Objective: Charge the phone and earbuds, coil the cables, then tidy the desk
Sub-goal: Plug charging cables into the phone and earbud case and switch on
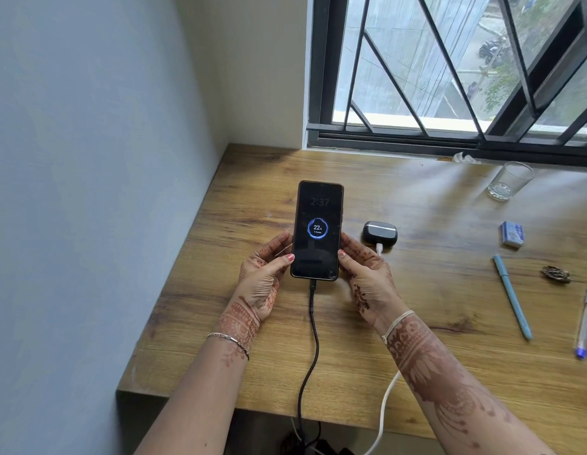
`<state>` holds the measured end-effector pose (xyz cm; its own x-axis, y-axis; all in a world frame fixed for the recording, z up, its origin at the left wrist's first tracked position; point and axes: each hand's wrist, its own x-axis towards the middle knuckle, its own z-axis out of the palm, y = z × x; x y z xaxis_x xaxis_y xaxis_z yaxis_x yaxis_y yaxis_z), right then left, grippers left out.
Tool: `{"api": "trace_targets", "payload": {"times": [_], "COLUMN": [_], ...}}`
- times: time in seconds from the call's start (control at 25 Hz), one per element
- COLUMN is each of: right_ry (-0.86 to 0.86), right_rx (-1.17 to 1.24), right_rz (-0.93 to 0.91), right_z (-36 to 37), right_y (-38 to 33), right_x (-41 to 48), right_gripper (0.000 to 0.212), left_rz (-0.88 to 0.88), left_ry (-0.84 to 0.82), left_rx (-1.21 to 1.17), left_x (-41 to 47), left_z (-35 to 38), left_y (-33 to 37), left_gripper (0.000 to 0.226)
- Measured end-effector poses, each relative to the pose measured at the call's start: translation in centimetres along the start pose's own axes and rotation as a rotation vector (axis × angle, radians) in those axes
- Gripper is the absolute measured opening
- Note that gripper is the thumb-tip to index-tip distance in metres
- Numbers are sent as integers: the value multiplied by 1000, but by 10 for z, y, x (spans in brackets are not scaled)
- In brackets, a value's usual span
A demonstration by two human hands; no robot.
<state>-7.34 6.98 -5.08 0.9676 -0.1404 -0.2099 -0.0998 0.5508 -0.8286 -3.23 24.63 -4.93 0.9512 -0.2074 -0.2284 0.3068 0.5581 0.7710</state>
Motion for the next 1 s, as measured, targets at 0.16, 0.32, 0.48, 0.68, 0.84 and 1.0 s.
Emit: {"api": "trace_targets", "payload": {"times": [0.16, 0.32, 0.48, 0.68, 0.84, 1.0], "right_ry": [-17, -13, 23, 158, 268, 335], "right_rx": [3, 3, -38, -192, -378, -593], "right_rz": [-1, 6, -9, -13, -26, -47], "right_z": [0, -1, 0, 6, 13, 17], "right_y": [-1, -1, 0, 4, 7, 3], "right_x": [-1, -1, -1, 1, 3, 6], "right_gripper": [33, 32, 31, 29, 28, 30], "left_rz": [1, -3, 2, 54, 71, 102], "left_ry": [5, 5, 15, 96, 169, 217], "left_rx": [9, 6, 15, 124, 267, 523], "left_x": [-1, -1, -1, 1, 3, 5], "left_z": [1, 0, 1, 3, 6, 9], "left_y": [1, 2, 0, -4, -7, -7], "left_gripper": [41, 40, 40, 37, 36, 35]}}
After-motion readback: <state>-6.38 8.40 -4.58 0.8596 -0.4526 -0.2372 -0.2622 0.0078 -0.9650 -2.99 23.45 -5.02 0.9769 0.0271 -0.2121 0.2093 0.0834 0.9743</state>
